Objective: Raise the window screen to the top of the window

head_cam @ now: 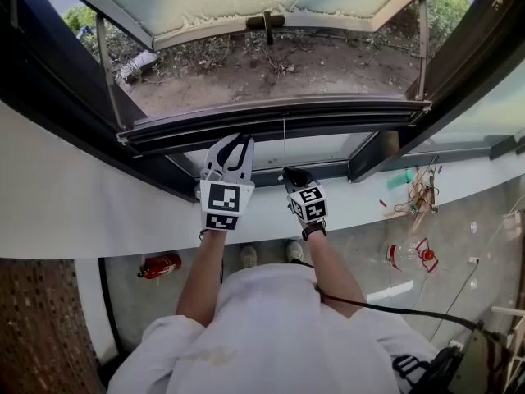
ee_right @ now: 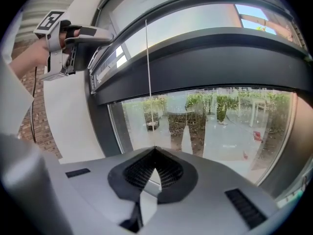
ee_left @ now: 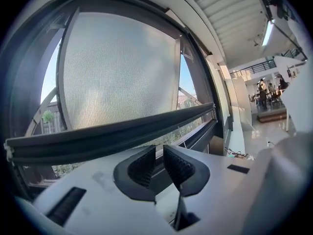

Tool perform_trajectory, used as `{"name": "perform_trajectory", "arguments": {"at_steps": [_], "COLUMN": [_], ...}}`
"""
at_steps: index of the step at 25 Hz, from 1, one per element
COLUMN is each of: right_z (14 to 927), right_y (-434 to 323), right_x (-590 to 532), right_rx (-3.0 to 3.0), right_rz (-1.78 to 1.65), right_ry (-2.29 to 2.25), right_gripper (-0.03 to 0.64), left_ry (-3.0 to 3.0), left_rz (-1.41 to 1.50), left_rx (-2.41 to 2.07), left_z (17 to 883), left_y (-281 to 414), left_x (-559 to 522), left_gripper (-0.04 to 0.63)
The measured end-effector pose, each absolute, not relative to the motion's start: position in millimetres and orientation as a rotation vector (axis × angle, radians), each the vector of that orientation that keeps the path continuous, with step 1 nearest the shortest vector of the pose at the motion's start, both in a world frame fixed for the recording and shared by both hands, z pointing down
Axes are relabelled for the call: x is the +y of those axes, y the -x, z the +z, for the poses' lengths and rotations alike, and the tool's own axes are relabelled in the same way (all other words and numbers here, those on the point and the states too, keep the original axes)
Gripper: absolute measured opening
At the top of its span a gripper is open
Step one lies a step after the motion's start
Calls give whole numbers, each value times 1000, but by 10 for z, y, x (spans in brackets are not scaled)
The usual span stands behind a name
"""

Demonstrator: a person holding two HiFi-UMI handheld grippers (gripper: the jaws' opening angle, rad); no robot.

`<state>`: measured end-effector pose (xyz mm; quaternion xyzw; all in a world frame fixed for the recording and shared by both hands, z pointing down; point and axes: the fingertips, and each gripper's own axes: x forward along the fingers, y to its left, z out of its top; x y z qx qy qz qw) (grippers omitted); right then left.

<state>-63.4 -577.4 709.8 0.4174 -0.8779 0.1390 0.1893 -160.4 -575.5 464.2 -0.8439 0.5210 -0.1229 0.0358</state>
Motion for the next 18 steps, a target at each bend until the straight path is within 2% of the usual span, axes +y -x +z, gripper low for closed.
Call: {"name": "perform_trajectory", "arguments": {"at_steps": [18], "right_z": [6556], "right_y": [656], "right_x": [-5858], "right_rx": [-2575], "right_rz": [332], "right_ry": [-1231], "right_gripper": [3], "left_ry": [2652], "left_rz": [-350], "left_rx": [1592], "left_z": [4742], "left_y": [1537], "left_x": [-5757], "left_gripper": [49]}}
